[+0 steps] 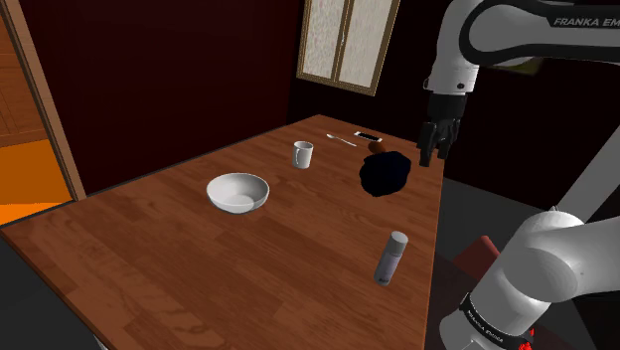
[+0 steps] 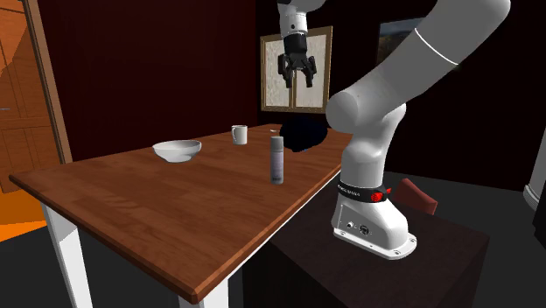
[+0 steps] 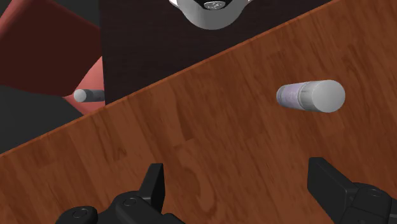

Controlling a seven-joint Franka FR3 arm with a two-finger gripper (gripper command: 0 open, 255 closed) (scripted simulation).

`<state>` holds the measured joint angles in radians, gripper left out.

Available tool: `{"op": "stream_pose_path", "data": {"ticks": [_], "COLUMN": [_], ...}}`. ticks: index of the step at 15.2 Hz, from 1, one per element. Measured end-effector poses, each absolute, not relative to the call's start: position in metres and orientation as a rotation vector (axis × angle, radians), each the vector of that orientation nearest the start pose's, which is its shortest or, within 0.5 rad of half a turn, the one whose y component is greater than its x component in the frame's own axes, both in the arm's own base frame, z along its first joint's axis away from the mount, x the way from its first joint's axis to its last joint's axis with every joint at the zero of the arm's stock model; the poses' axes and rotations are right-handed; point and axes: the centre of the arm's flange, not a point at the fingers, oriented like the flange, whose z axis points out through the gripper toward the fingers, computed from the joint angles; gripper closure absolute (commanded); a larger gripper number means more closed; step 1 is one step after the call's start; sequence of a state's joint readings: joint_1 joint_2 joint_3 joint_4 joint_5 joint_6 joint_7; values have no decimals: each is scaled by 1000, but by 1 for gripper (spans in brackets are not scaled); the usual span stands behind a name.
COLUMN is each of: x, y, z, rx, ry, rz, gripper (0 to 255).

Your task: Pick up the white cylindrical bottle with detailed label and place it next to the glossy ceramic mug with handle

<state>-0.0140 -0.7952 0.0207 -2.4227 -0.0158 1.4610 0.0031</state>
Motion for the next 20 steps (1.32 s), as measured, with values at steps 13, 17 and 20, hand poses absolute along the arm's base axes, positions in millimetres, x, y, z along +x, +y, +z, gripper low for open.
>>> {"op": "stream_pose_path", "data": {"ticks": [13,17,20], "x": [237,219,218], "y": [93,125,128], "z": [451,414,398], "rx": [-3165,-3162,-3161], "ry": [-121,-163,-169], "rz": [90,30,19], "gripper": [0,0,0]}}
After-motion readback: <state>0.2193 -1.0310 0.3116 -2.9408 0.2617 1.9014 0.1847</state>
